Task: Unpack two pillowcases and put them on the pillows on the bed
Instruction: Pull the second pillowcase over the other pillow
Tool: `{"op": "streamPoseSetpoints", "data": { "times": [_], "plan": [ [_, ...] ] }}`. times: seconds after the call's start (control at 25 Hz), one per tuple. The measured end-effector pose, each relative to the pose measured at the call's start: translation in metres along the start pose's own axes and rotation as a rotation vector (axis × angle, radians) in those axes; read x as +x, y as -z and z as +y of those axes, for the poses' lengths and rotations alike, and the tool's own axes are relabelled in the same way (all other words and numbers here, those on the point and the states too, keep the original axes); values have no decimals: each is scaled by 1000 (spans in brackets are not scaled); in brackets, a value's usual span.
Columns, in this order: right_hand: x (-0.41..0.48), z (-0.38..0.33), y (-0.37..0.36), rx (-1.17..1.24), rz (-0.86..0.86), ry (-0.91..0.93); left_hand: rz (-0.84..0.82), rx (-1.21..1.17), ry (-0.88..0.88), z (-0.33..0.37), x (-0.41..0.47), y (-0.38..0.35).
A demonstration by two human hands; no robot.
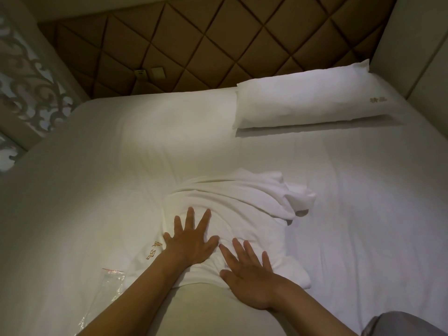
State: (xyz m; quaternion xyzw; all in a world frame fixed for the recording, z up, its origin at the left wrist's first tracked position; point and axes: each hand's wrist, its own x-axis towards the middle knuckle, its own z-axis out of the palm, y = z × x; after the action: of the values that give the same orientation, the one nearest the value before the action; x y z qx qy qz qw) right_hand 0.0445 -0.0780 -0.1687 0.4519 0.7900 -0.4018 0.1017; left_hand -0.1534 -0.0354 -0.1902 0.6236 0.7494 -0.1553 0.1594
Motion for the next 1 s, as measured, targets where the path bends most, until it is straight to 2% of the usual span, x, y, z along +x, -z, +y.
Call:
{"op": "streamPoseSetpoints", "data": {
  "times": [0.64, 0.72, 0.76, 0.8, 0.84, 0.88, 0.92, 1.0],
  "plan": [
    [9, 8, 10, 67, -36, 7, -35, -3, 0, -1, 6, -5],
    [16, 21, 23, 285, 193, -48, -25, -41, -15, -2, 4, -7],
    [24, 31, 28, 445, 377, -147, -20, -60, -21, -2, 4, -5],
    [32, 43, 33, 512, 561, -287, -25, -79, -17, -2, 3, -3],
    [38, 56, 37, 488, 652, -440, -34, -86, -16, -3, 4, -3],
    [44, 71, 38, 501, 641, -562, -43, -96, -25, -4, 7, -5],
    [50, 81, 38, 628, 570, -649, -43, -105, -47, -6, 7, -5],
    [58, 92, 42, 1072, 405, -680, -28, -236, -100, -11, 13, -5]
  ]
}}
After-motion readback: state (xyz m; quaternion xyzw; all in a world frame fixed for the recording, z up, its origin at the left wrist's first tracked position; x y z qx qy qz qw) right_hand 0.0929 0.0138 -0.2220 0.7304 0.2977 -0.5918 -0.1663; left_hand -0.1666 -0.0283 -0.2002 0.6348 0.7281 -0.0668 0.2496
